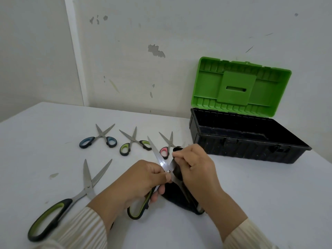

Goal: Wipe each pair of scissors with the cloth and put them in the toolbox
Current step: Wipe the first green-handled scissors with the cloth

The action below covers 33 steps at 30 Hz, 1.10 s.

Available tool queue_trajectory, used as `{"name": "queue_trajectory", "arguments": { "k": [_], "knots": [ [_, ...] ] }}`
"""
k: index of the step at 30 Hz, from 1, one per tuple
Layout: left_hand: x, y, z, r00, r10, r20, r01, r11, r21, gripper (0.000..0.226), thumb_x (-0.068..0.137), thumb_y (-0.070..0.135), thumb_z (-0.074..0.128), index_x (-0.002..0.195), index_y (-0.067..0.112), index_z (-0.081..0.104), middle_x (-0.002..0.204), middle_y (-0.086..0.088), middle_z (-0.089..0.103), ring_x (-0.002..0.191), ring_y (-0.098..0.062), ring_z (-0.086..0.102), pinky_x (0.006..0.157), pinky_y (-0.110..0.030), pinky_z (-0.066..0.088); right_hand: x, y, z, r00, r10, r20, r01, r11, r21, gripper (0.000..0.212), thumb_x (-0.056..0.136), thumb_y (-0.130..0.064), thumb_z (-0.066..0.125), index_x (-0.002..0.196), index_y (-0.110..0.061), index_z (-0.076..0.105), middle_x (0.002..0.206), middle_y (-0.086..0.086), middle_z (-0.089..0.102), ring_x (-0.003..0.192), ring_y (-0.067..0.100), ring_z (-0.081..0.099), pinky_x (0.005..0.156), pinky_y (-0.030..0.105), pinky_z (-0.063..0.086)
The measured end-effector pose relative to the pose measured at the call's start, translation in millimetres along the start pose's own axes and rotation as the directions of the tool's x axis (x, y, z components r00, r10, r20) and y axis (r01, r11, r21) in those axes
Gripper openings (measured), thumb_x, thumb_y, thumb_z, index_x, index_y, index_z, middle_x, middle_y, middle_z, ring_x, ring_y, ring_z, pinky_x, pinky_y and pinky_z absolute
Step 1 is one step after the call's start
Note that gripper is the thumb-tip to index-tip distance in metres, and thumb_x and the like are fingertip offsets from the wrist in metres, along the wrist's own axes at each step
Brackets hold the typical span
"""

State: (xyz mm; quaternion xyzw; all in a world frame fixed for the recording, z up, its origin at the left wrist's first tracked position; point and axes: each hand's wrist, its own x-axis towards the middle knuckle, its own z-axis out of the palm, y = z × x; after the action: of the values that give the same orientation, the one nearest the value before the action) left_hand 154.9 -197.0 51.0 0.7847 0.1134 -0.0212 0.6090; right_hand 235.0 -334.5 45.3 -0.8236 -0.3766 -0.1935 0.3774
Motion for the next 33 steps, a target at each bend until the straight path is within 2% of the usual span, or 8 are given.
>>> {"name": "queue_trajectory", "arguments": {
  "k": [4,6,9,12,18,25,28,33],
  "knots": [
    [1.2,-3.2,-2.7,1.000,-0.005,0.003,0.005,1.000,0.018,0.037,0.089,0.024,0.061,0.055,0.008,0.060,0.046,-0.006,0.057,0.036,-0.016,0.048,0.047,-0.026,0.043,-12.8,-16.7,8.9,0.988,-0.029,0.150,0.040,0.997,-0.067,0.020,0.083,-0.011,0.052,0.091,-0.012,0.070,0.087,0.007,0.062,0.078,0.022,0.057,0.069,0.030,0.050],
    [1.9,-5.1,-5.9,1.000,-0.005,0.023,0.004,0.999,0.036,0.036,0.088,0.026,0.063,0.056,0.009,0.061,0.054,-0.013,0.058,0.040,-0.019,0.049,0.048,-0.027,0.043,-7.6,-12.5,6.0,0.994,-0.014,0.109,0.017,1.000,-0.024,0.020,0.084,-0.009,0.052,0.092,-0.011,0.070,0.089,0.007,0.061,0.080,0.019,0.056,0.072,0.022,0.046],
    [1.6,-4.0,-5.2,0.997,-0.003,0.078,0.000,0.999,0.040,0.034,0.088,0.026,0.064,0.060,0.007,0.062,0.056,-0.012,0.057,0.039,-0.017,0.048,0.047,-0.026,0.044,8.4,11.9,-13.3,0.968,0.206,-0.145,-0.206,0.979,0.015,0.018,0.085,-0.007,0.058,0.095,-0.015,0.071,0.093,0.001,0.060,0.083,0.007,0.054,0.074,-0.003,0.033],
    [3.0,-2.4,-5.9,0.999,-0.006,0.046,0.004,0.999,0.044,0.038,0.089,0.027,0.063,0.054,0.012,0.061,0.048,-0.006,0.056,0.038,-0.015,0.048,0.047,-0.025,0.045,2.6,16.8,-28.6,0.904,0.328,-0.273,-0.302,0.944,0.132,0.020,0.083,-0.013,0.062,0.099,-0.023,0.067,0.093,-0.012,0.062,0.090,0.002,0.057,0.077,-0.005,0.033],
    [1.8,-4.5,-3.3,0.999,-0.013,0.036,0.013,1.000,0.001,0.024,0.090,0.019,0.061,0.073,0.005,0.068,0.068,-0.007,0.073,0.038,-0.014,0.051,0.046,-0.024,0.042,-9.1,-1.0,-0.7,0.998,-0.029,0.047,0.027,0.998,0.052,0.012,0.078,-0.007,0.064,0.084,-0.016,0.069,0.082,-0.001,0.067,0.085,0.006,0.054,0.079,0.007,0.039],
    [1.0,-2.0,-3.5,1.000,-0.013,0.019,0.013,1.000,0.020,0.026,0.090,0.021,0.061,0.070,0.005,0.066,0.061,-0.005,0.068,0.038,-0.013,0.051,0.046,-0.024,0.043,-9.8,-2.7,5.3,0.996,-0.033,0.086,0.026,0.997,0.073,0.012,0.081,-0.013,0.058,0.087,-0.015,0.069,0.083,0.002,0.063,0.083,0.005,0.050,0.077,0.006,0.037],
    [0.2,-0.1,-0.9,1.000,-0.009,0.015,0.008,0.998,0.056,0.029,0.091,0.022,0.061,0.066,0.007,0.064,0.052,0.000,0.065,0.039,-0.013,0.051,0.048,-0.025,0.043,-1.7,7.9,0.5,0.999,0.034,-0.017,-0.034,0.999,0.009,0.010,0.085,-0.013,0.059,0.090,-0.015,0.067,0.090,0.000,0.062,0.080,0.001,0.049,0.074,0.002,0.036],
    [-0.2,-0.4,-3.3,1.000,0.004,0.017,-0.005,0.998,0.065,0.034,0.091,0.023,0.060,0.059,0.011,0.063,0.052,-0.004,0.064,0.038,-0.015,0.051,0.049,-0.025,0.043,-13.3,-3.7,8.1,0.991,-0.018,0.135,0.012,0.999,0.044,0.019,0.084,-0.018,0.053,0.097,-0.017,0.066,0.098,-0.004,0.058,0.091,-0.002,0.047,0.080,0.000,0.035]
  ]
}}
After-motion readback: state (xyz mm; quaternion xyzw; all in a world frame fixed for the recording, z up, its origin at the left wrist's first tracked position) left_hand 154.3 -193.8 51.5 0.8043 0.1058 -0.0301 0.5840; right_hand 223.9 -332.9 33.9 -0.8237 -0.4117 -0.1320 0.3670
